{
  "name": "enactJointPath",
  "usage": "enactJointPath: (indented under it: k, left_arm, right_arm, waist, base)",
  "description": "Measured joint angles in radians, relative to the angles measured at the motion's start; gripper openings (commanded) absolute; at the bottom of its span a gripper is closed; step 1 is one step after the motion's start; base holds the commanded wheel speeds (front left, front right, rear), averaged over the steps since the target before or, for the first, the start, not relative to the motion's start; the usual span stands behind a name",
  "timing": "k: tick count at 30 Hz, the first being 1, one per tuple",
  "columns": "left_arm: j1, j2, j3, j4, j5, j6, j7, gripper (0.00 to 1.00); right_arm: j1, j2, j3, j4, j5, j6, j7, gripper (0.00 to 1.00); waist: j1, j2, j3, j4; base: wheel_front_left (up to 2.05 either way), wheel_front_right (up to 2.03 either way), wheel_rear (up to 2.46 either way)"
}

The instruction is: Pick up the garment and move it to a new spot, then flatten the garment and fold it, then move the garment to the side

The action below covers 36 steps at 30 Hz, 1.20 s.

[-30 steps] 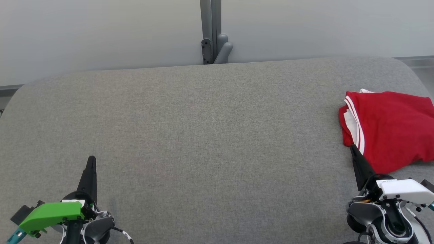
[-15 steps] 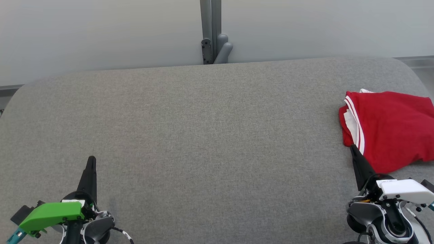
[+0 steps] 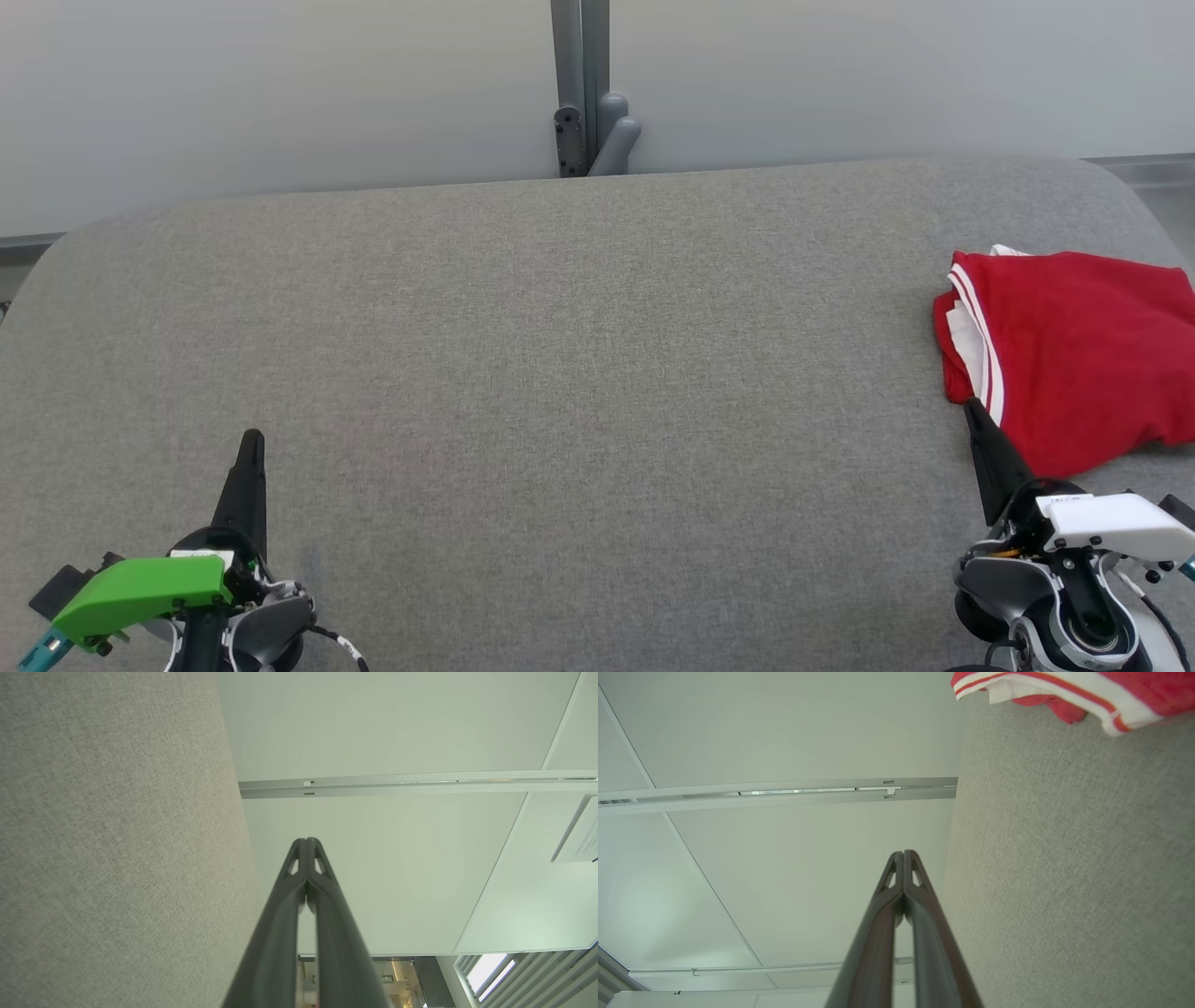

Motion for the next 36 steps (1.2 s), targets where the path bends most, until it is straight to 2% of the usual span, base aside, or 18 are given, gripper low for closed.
enactJointPath:
  k: [36]
  left_arm:
    - [0.0, 0.0, 0.0, 0.0, 0.0, 0.0, 0.0, 0.0]
  right_arm:
    - [0.0, 0.0, 0.0, 0.0, 0.0, 0.0, 0.0, 0.0]
  waist:
    - [0.0, 0.0, 0.0, 0.0]
  base:
    - [0.0, 0.0, 0.0]
